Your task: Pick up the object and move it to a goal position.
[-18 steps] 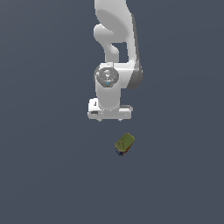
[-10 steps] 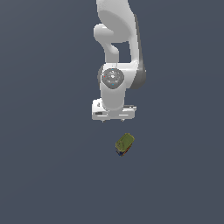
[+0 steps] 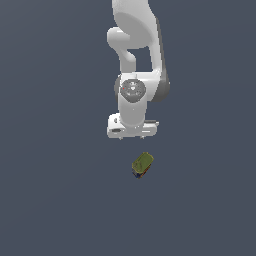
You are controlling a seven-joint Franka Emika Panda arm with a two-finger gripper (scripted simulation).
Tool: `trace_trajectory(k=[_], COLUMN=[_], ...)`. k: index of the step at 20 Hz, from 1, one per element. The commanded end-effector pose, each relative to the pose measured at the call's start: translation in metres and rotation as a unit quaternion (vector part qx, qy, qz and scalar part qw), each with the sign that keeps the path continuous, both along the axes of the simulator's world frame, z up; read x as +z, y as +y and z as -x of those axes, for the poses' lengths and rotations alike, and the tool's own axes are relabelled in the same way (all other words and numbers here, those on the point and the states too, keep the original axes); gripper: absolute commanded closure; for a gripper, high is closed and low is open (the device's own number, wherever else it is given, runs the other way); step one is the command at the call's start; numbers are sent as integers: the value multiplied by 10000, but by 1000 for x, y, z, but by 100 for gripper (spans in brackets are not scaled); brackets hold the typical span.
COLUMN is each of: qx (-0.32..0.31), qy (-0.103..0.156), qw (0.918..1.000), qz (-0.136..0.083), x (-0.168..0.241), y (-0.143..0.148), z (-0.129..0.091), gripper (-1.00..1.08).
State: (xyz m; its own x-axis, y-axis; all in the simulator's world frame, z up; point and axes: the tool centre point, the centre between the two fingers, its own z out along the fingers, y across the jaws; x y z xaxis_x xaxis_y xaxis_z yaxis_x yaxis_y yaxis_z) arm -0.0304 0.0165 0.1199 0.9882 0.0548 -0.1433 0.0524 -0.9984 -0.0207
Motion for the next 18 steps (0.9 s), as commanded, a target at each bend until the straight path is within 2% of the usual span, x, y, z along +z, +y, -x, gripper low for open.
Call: trace_trajectory(k=[1,11,18], qx=[-85,-844,-1683], qy=[-13,-130,-263], qw=[10000,9963,9852], qz=[12,109,201], x=[0,-2,-5], y=[1,8,17], z=[-2,-23,-45], gripper=[-92,-92,-92])
